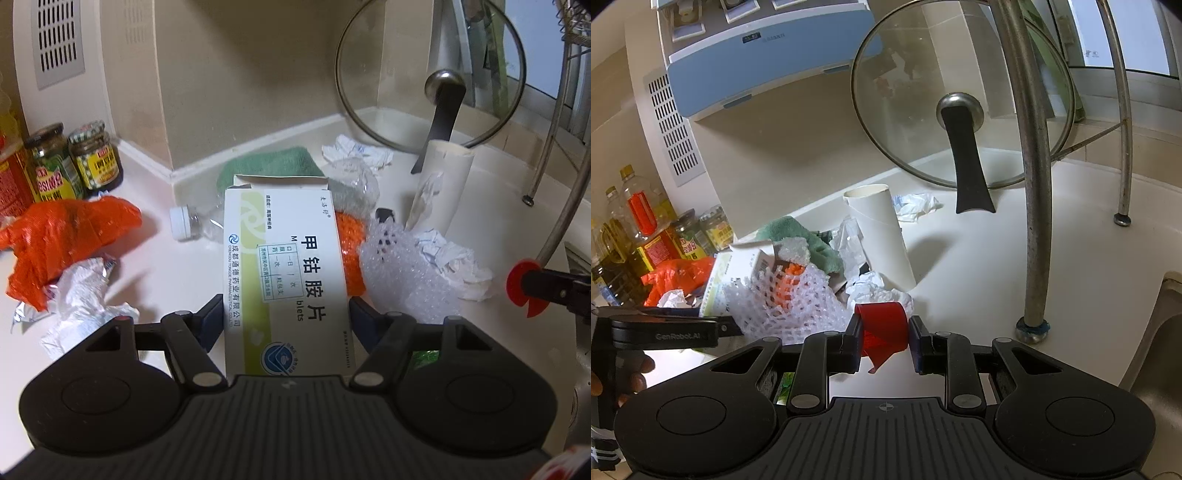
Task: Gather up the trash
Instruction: 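Grasp the white-green medicine box with the left gripper, then carry the medicine box in the left gripper while the right gripper carries the red cap to the bin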
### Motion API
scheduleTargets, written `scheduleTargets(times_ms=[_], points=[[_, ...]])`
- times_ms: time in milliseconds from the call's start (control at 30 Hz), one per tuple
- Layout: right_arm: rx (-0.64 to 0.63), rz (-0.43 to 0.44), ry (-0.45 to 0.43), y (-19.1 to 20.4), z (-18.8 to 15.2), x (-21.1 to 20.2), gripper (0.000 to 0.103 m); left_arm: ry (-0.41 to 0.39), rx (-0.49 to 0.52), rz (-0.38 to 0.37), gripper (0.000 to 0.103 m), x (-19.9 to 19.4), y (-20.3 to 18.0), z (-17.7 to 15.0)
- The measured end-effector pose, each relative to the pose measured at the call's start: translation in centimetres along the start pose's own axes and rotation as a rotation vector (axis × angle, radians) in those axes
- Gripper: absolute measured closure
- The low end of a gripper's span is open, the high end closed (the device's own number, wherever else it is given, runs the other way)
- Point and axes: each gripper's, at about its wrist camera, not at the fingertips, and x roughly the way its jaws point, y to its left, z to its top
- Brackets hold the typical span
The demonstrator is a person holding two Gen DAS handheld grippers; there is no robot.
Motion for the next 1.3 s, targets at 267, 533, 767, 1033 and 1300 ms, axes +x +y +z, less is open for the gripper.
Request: scheduleTargets(times_ms=[267, 533, 767, 1033, 1300], points=[[-0.003, 0.021, -0.003, 1.3, -0.3, -0.8, 0.077, -0.034, -0.024, -0.002, 0.034, -3.6, 1.5, -0.6], [-0.017, 0.064, 0.002, 4.3, -1.3, -2.0, 0.077, -0.044, -0.061, -0.015, 0.034, -9.1, 3.6, -2.8], [-0.032, 0.101, 0.015, 7.9, -2.9, -3.9, 0.077, -0.025, -0.096, -0.027, 0.034, -13.5, 5.7, -6.1], [-0.049, 0.170, 0.051, 12.4, -5.8, -7.0, 0.077, 0.014, -0.118, -0.043, 0.034, -18.2, 7.6, -10.8], [-0.076, 0.229, 0.156, 16.6, -10.9, -8.7, 0.077, 0.103, -0.128, -0.057, 0.034, -21.2, 9.2, -16.2]])
